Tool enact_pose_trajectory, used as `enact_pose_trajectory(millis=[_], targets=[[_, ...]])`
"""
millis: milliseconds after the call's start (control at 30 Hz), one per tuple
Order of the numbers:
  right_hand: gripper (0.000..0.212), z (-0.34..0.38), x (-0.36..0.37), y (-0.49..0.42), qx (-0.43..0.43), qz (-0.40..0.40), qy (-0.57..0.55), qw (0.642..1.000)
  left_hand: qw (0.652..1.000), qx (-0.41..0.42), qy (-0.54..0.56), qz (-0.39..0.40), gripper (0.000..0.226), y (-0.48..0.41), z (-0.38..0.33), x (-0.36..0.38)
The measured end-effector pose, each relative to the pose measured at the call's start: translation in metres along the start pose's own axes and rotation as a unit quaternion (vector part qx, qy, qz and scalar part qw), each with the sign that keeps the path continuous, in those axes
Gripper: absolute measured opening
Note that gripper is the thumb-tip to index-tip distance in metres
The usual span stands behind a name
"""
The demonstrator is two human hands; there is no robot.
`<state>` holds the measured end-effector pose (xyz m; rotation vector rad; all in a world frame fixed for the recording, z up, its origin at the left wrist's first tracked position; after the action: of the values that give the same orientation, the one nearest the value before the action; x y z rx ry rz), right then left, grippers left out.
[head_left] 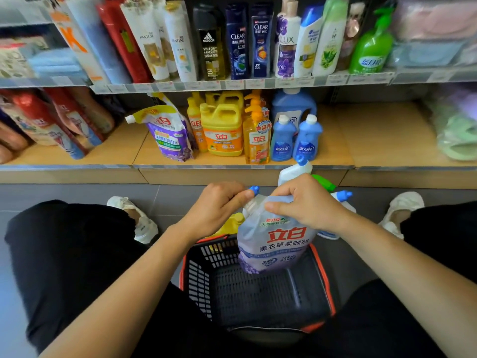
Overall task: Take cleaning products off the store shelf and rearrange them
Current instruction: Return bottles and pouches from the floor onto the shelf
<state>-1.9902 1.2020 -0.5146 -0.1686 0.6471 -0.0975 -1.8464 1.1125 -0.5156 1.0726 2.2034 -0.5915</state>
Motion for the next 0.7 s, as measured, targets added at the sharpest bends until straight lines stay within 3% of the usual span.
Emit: enact_pose_trajectory(millis=[167, 200, 300, 367, 567, 700], targets=[[0.029, 0.002, 0.003, 0.001, -0.006, 0.015, 0.008, 1.000, 0.986, -0.130, 0.106, 0.008, 0.071, 0.003, 0.016, 0.002], [0.030, 0.001, 0.004, 0.002, -0.004, 0.016, 0.006, 1.000, 0.980, -0.138, 0.141, 0.016, 0.071, 0.004, 0.019, 0.002], [0.031, 0.001, 0.007, 0.002, -0.001, 0.022, 0.002, 1.000, 0.961, -0.113, 0.248, 0.056, 0.035, 0.009, 0.015, 0.001], [0.030, 0.002, 0.009, 0.002, 0.003, 0.024, -0.001, 1.000, 0.950, -0.095, 0.288, 0.075, 0.034, 0.011, 0.013, -0.001], [0.021, 0.001, 0.005, 0.002, 0.016, 0.011, -0.008, 1.000, 0.957, -0.122, 0.257, 0.061, 0.014, 0.013, 0.023, -0.002], [0.021, 0.002, 0.004, 0.001, 0.016, 0.014, -0.007, 1.000, 0.957, -0.135, 0.254, 0.048, 0.043, 0.012, 0.027, 0.000]])
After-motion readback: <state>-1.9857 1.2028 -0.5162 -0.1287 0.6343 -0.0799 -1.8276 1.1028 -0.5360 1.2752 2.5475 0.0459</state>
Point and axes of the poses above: each hand's wrist, its own y-axis away from the middle knuckle, its own x-axis out of the palm, z = x × y, the point moved 7 cm from there along -y, towards the middle knuckle, and after that the axes turned 9 degrees about -x, right-handed, at the moved point
